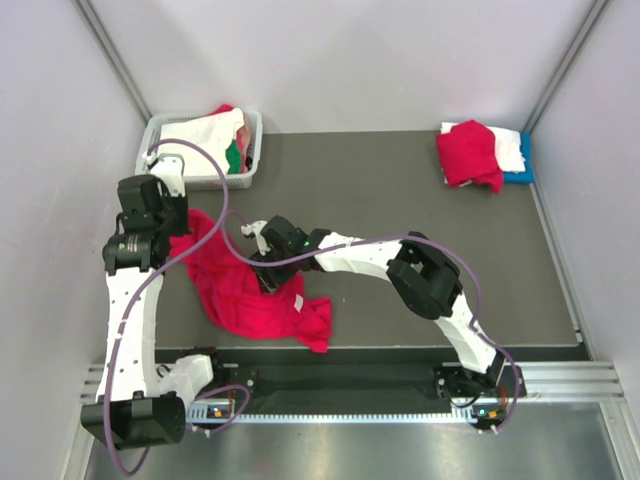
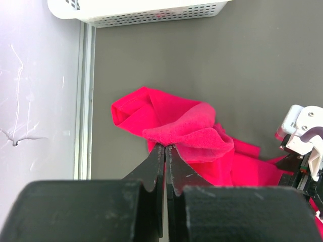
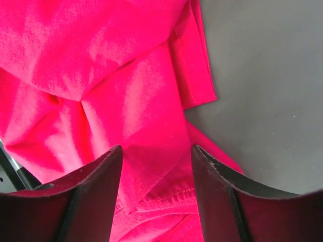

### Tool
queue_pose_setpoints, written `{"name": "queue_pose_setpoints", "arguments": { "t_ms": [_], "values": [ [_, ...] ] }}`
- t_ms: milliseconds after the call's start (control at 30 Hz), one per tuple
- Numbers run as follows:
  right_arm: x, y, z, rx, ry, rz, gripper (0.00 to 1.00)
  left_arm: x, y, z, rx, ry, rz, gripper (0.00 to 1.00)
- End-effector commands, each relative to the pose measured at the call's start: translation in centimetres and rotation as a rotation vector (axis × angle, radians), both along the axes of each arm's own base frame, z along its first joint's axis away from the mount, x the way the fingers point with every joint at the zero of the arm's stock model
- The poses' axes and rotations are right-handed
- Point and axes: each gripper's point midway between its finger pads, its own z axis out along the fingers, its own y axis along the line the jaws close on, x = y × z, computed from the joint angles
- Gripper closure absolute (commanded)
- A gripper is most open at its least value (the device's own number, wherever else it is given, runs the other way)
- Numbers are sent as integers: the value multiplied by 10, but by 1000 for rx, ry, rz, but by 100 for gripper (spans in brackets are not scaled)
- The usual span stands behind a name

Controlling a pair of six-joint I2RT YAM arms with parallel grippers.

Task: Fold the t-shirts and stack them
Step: Flatten the tshirt out

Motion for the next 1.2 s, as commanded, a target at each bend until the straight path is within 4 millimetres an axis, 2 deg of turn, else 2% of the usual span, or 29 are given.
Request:
{"name": "queue_pose_setpoints", "arguments": {
  "t_ms": [0, 100, 133, 200, 367, 400, 433, 500, 533, 567, 600, 633, 667, 700, 733, 767, 800, 833, 867, 900, 933, 967, 1000, 1033, 1167],
  "values": [
    [1, 16, 12, 59, -17, 11, 47, 4, 2, 19, 16, -77, 3, 100],
    [1, 18, 11, 60, -19, 10, 66, 3, 3, 19, 25, -78, -1, 100],
    [2, 17, 10, 60, -18, 5, 84, 3, 3, 20, 30, -80, -3, 100],
    [2, 17, 11, 58, -22, 2, 100, 3, 6, 20, 42, -80, 6, 100],
    [7, 9, 15, 53, -30, -19, 100, 6, 9, 17, 53, -60, 16, 100],
    [15, 5, 19, 50, -61, -45, 100, 8, 9, 13, 52, -48, 14, 100],
    [19, -2, 31, 54, -93, -66, 100, 11, 10, 14, 51, -47, 14, 100],
    [41, -18, 50, 50, -163, -135, 100, 17, 9, 12, 46, -34, 7, 100],
    [55, -32, 72, 50, -223, -185, 100, 20, 9, 13, 45, -29, 3, 100],
    [74, -48, 84, 46, -255, -240, 100, 23, 9, 21, 45, -41, 1, 100],
    [85, -63, 96, 35, -284, -279, 100, 29, 4, 18, 27, -23, -26, 100],
    [100, -84, 122, 39, -345, -352, 100, 32, 1, 19, 18, -13, -39, 100],
    [121, -108, 135, 39, -372, -421, 100, 33, -1, 29, 12, -16, -49, 100],
    [134, -127, 150, 38, -409, -479, 100, 38, -5, 26, -6, 11, -77, 100],
    [139, -147, 178, 72, -444, -526, 100, 40, -9, 28, -12, 20, -101, 100],
    [156, -174, 192, 80, -467, -593, 100, 38, -12, 37, -9, 25, -128, 100],
    [162, -189, 207, 97, -496, -629, 100, 42, -15, 36, -15, 42, -152, 100],
    [163, -210, 235, 119, -552, -682, 100, 43, -20, 40, -26, 44, -179, 100],
    [169, -229, 249, 121, -588, -726, 100, 43, -23, 53, -14, 25, -216, 100],
    [172, -247, 262, 95, -639, -774, 100, 40, -27, 50, -22, 56, -237, 100],
    [167, -261, 287, 120, -683, -807, 100, 38, -33, 53, -35, 63, -269, 100],
    [167, -273, 297, 121, -705, -838, 100, 37, -37, 66, -25, 41, -302, 100],
    [164, -283, 306, 112, -729, -868, 100, 31, -41, 66, -38, 66, -327, 100],
    [157, -293, 321, 133, -756, -889, 100, 30, -46, 79, -44, 37, -348, 100],
    [139, -323, 345, 150, -814, -973, 100, 22, -42, 108, -9, -35, -329, 100]
  ]
}}
